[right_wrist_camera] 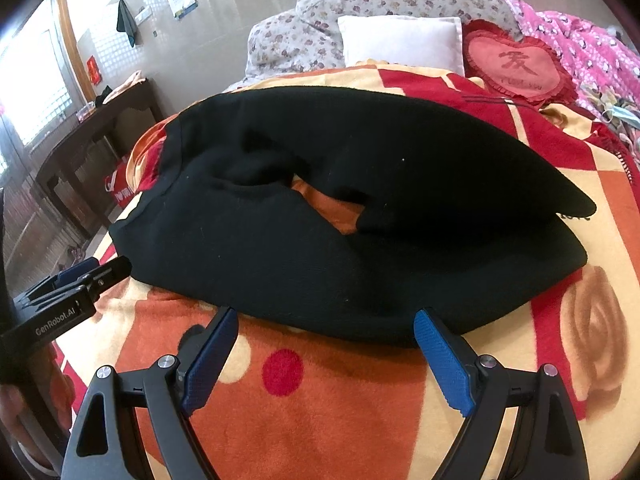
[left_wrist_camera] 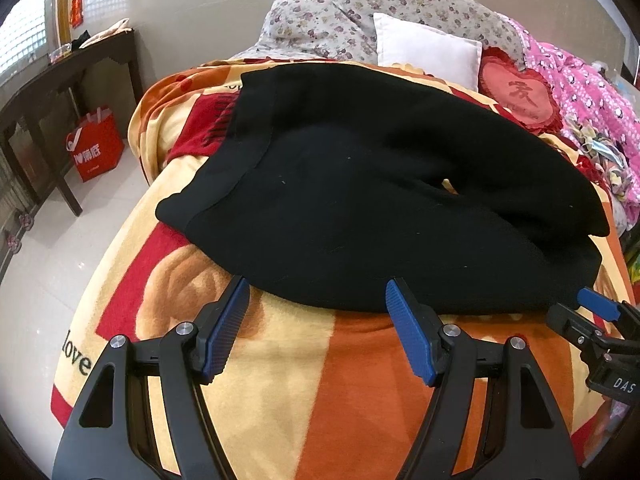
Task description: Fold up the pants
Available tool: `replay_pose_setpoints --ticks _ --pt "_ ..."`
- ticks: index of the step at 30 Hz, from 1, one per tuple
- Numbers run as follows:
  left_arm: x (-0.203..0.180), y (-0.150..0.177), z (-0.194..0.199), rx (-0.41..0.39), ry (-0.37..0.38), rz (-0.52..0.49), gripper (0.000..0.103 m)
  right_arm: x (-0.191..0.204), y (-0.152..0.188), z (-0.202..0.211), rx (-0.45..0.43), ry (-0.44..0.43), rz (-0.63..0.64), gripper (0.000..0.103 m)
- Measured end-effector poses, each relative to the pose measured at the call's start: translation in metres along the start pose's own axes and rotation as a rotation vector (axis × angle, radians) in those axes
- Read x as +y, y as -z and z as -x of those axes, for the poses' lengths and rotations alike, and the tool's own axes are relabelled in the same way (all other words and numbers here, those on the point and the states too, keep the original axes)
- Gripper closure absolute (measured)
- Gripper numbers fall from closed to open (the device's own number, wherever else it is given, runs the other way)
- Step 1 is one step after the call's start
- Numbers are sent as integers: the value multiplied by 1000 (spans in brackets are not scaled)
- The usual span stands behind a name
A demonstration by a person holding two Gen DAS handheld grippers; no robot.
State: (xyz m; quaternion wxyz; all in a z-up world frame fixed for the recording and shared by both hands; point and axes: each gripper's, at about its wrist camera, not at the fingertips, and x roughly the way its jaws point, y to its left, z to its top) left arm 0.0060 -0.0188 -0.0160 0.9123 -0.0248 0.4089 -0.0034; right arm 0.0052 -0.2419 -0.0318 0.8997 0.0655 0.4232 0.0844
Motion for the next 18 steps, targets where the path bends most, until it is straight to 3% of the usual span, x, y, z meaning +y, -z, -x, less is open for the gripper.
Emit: replay_pose_setpoints --ticks 8,13,18 --pt "41 -1 -3 51 60 137 32 -25 8 5 10 -12 -69 14" --pt "70 -6 -6 45 36 231 32 -45 10 7 17 -25 -145 14" --pt "93 -9 -25 95 46 328 32 -50 7 15 -4 -56 -166 14"
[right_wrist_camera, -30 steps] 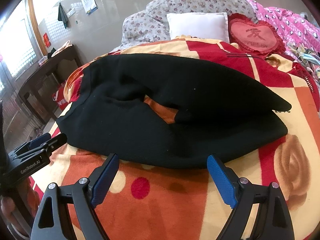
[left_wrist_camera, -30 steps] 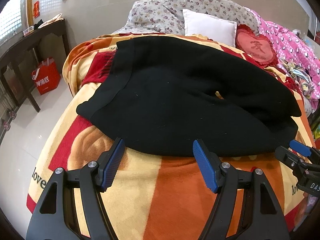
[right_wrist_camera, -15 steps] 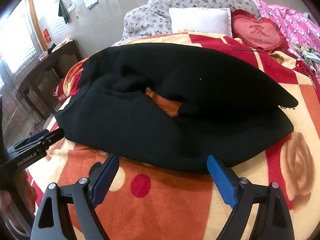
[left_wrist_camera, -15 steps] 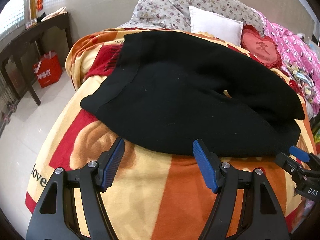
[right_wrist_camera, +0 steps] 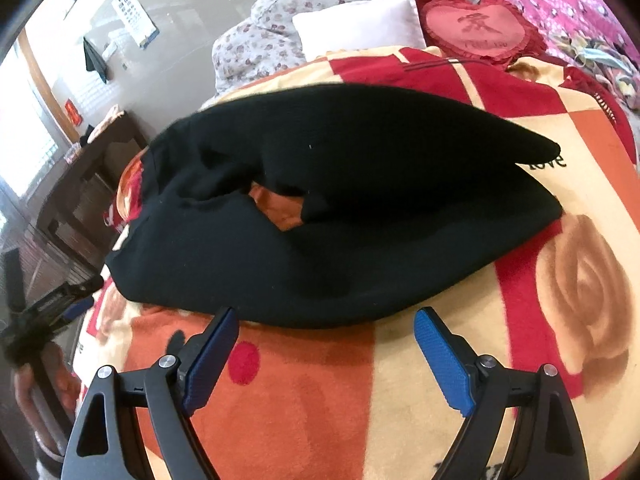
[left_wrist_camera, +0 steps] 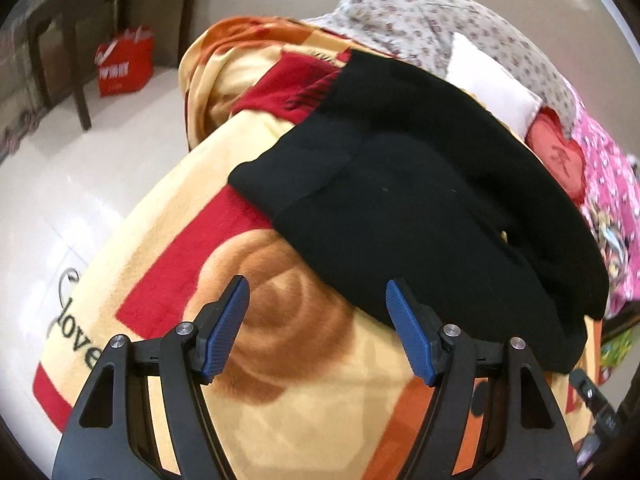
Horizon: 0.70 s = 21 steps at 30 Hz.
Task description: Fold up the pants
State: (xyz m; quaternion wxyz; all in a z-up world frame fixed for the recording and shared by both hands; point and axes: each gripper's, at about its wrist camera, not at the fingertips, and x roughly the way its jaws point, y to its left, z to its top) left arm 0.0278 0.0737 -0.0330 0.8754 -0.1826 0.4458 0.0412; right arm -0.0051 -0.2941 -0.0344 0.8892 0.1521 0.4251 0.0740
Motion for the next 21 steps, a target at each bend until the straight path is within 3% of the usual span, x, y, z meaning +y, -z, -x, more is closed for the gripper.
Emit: replay_pose_setpoints --ticks 5,10,12,15,21 --pt "9 -7 -18 45 0 64 32 15 -14 8 -30 -73 55 14" --pt "1 -9 -23 42 -21 40 32 16 -45 -25 18 -159 49 15" --pt "-1 -11 -25 43 -24 27 32 5 -61 -47 67 -111 28 20" --pt "-7 -13 -29 48 -38 -2 32 -13 -97 -66 16 43 39 22" --pt "-19 -17 -37 60 -51 -35 30 -32 -157 -90 -51 132 45 23"
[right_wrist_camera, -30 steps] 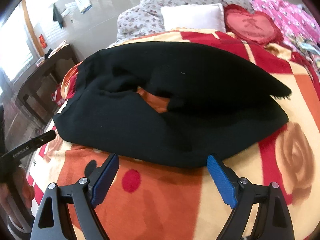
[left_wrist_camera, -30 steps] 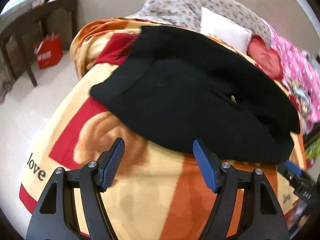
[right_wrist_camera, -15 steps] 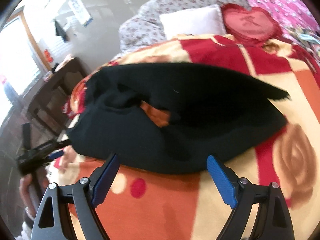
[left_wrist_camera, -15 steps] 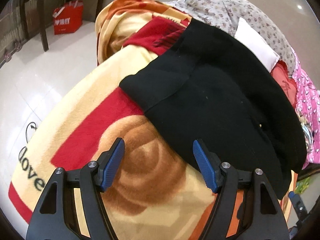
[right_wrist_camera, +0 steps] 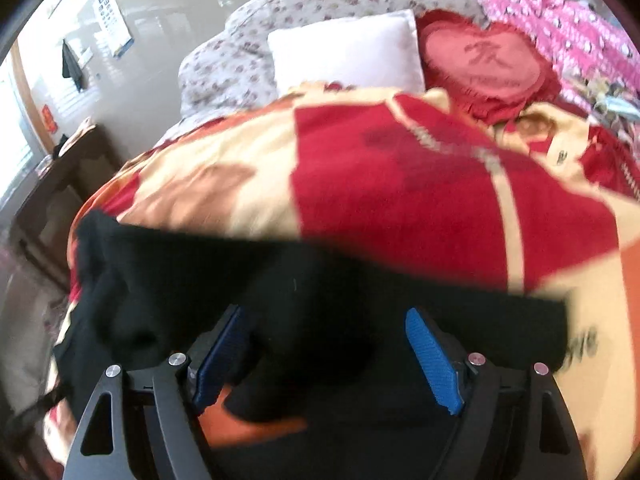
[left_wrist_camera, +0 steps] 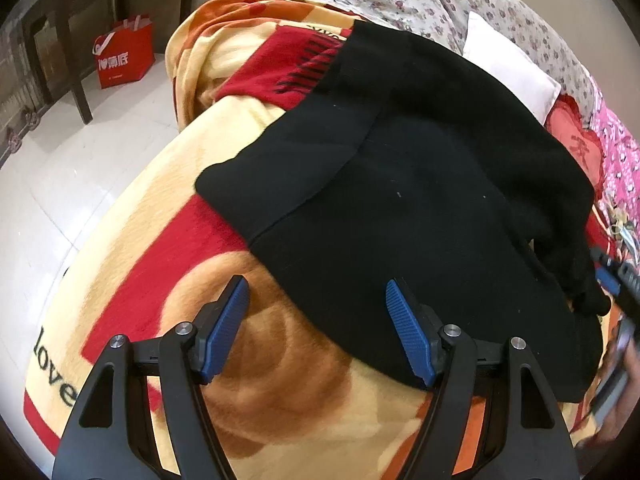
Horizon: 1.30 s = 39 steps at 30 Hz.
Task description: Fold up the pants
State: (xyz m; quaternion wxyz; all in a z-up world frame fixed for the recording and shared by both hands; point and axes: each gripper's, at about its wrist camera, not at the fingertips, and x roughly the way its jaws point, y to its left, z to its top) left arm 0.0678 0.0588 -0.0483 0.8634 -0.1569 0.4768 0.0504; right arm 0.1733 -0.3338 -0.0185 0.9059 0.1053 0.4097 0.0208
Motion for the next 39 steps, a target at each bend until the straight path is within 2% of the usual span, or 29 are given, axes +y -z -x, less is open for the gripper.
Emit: replay_pose_setpoints --ticks 2,5,7,9,12,15,17,18,19,20,21,22,25,33,36,39 --pt "-5 -2 -2 6 -1 -18 30 -3 0 16 3 -20 11 23" --pt "-10 -4 -5 10 0 -40 30 -16 17 53 -10 -25 20 23" --pt "-10 -4 -6 11 4 -48 30 -33 44 84 -13 10 -5 23" --pt "-9 -5 -7 11 11 -45 27 -50 74 102 1 5 -59 23" --pt "-8 -7 -8 12 31 -30 25 -72 110 107 54 -20 -168 23" --pt "-10 -10 -10 12 43 -24 25 -87 124 97 71 -81 -266 23" --pt "-12 -11 -10 9 72 -21 32 -91 127 88 66 -99 -301 23" --pt "-12 -11 -11 8 80 -20 48 -90 125 82 48 -121 -304 23" --pt "-11 -12 -12 6 72 -19 66 -88 123 79 15 -123 -293 28" --pt "-10 -13 -13 2 58 -14 74 -87 120 74 2 -123 -289 44" --pt "-7 -13 -14 1 54 1 84 -85 116 67 -9 -131 -291 56" --pt "-4 -13 -13 5 71 18 89 -87 114 62 -19 -154 -308 79" --pt "2 -13 -6 1 98 35 92 -89 113 64 -69 -199 -353 94" --pt "3 1 53 -66 169 -9 94 -79 119 157 -210 -221 -266 98" --pt "9 14 70 -75 188 -35 93 -79 129 186 -209 -204 -242 98" --pt "20 35 76 -47 162 -53 93 -84 149 196 -154 -147 -233 98"
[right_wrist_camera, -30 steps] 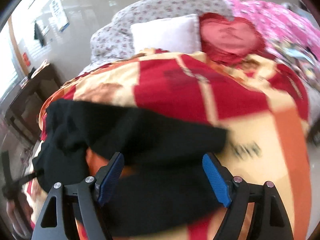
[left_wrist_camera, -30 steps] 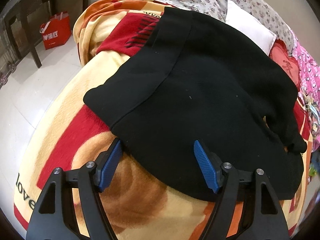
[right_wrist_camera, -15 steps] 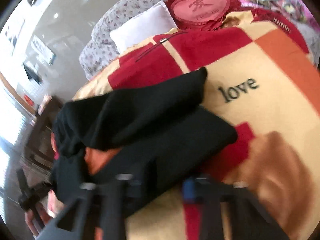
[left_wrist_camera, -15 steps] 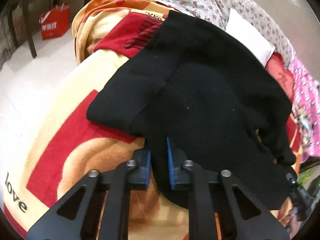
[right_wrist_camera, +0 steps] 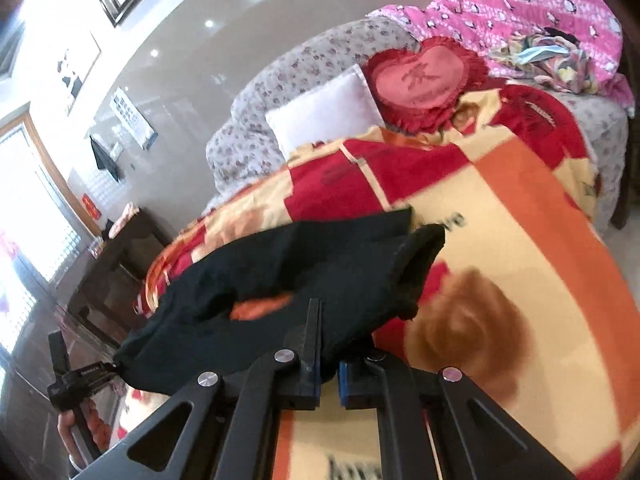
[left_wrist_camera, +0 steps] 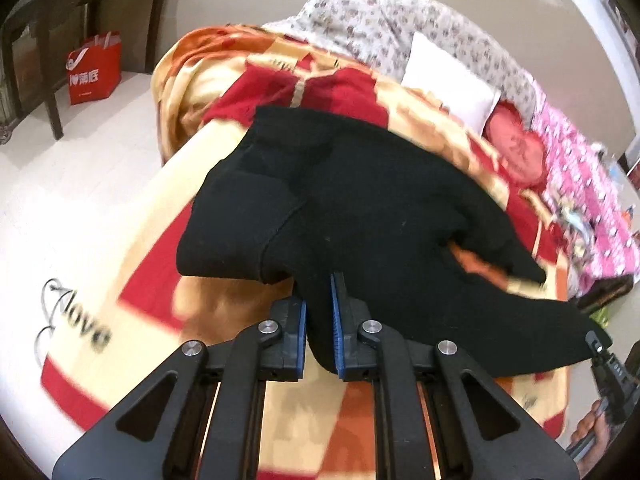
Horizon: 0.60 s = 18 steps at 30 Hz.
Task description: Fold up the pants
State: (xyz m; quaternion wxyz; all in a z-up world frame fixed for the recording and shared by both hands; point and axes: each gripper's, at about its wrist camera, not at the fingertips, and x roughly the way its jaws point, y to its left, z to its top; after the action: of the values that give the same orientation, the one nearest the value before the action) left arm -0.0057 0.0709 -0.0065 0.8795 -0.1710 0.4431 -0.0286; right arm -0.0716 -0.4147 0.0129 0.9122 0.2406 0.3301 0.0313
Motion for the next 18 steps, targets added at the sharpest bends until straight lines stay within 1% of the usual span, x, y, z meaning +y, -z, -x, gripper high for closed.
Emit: replay_pose_setpoints --ticks 2,3,5,6,7,9,10,12,13,14,15,18 --pt "8 14 -4 28 -32 -5 93 -14 12 -7 74 57 -15 98" --pt "9 22 -7 44 -50 -12 93 -25 19 -15 118 93 -43 97" --pt "13 32 -16 87 -74 -29 93 -36 25 -22 167 140 -82 94" --pt "14 35 -19 102 -89 -31 92 -40 26 -21 176 165 -94 94" --pt "14 37 -16 99 -94 -31 90 -40 24 -19 165 190 -95 90" --pt "14 37 -6 84 -113 -46 86 -34 16 -7 115 232 -76 89" --pt "15 37 0 73 -129 -54 86 -29 13 -2 93 236 -62 88" --pt "15 35 13 33 -182 -71 86 -11 5 6 53 230 -15 84" --pt "18 34 17 22 -195 -77 86 -5 3 6 45 216 4 81" --pt "20 34 23 10 -203 -82 86 4 2 5 44 187 30 78" --pt "22 33 26 4 -201 -80 86 16 2 0 51 134 65 78" --pt "21 30 30 -8 -185 -74 86 44 8 -20 89 23 120 78"
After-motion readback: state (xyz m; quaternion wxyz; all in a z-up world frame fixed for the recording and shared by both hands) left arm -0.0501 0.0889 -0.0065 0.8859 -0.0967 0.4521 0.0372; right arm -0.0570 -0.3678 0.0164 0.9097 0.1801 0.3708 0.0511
